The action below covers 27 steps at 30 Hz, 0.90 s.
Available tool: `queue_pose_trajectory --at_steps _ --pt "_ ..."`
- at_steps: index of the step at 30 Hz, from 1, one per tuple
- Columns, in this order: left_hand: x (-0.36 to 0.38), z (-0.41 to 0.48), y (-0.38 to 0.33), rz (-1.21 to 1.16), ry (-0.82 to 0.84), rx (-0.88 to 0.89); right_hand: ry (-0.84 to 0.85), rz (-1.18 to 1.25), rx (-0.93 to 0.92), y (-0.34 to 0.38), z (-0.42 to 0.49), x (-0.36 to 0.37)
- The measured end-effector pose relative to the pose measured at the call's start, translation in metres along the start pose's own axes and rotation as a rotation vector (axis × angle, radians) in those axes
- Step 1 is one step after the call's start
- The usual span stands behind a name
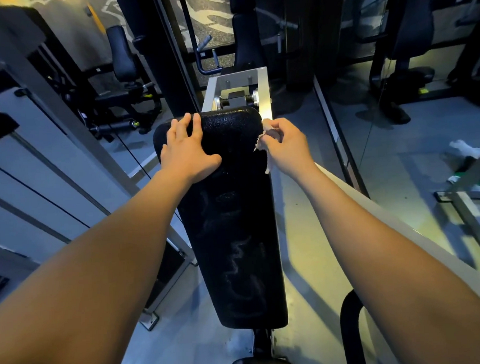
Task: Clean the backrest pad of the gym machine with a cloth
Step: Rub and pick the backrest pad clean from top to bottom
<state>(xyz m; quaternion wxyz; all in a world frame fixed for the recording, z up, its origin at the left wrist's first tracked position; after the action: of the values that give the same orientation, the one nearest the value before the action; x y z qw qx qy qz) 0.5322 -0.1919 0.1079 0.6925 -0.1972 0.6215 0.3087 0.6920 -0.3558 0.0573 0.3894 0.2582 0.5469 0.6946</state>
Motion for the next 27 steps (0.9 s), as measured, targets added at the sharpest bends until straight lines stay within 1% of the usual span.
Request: queue_pose_trajectory --at_steps 3,4,7,9,11,14,16,18,22,24,27 --pt "0.001 0.001 0.000 0.005 -0.009 0.002 0.002 -0.077 -0.069 0.001 0.002 -0.001" --pt "0.001 0.001 0.001 0.006 -0.012 0.002 -0.015 -0.097 -0.066 -0.003 -0.003 0.001" --pt "0.002 0.001 0.000 0.004 -0.007 0.003 -0.043 -0.215 -0.004 -0.027 -0.030 0.007" --pt "0.003 0.001 0.000 -0.001 -0.011 0.003 -0.016 -0.246 0.030 -0.034 -0.046 0.007" --pt "0.004 0.001 0.000 -0.001 -0.019 -0.004 0.005 -0.234 0.029 -0.024 -0.040 0.005" --pt "0.004 0.001 0.000 -0.001 -0.018 0.000 -0.090 -0.214 -0.060 0.008 -0.009 0.006" --pt "0.003 0.001 0.001 -0.001 -0.008 0.003 -0.146 -0.219 -0.101 0.015 -0.007 0.012" --pt "0.002 0.001 0.001 0.011 -0.008 0.013 -0.171 -0.242 -0.099 0.000 -0.026 0.018" --pt "0.004 0.001 0.001 0.006 -0.019 0.009 -0.112 -0.263 -0.024 -0.034 -0.061 0.019" --pt "0.004 0.001 0.000 0.014 -0.022 0.009 -0.143 -0.230 -0.083 -0.022 -0.045 0.017" --pt "0.002 0.002 0.002 0.022 -0.020 0.019 -0.164 -0.255 -0.268 0.017 -0.009 0.020"
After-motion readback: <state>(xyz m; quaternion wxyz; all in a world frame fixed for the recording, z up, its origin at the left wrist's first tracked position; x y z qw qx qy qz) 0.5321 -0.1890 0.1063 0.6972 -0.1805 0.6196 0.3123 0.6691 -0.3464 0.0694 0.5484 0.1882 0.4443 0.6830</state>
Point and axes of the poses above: each hand's wrist, its own z-axis towards the middle knuckle, its own x-axis out of the palm, y = z × x, the point moved 4 cm from there along z, towards the middle knuckle, and after that the axes turned 15 degrees about z, right-handed, at the moved point
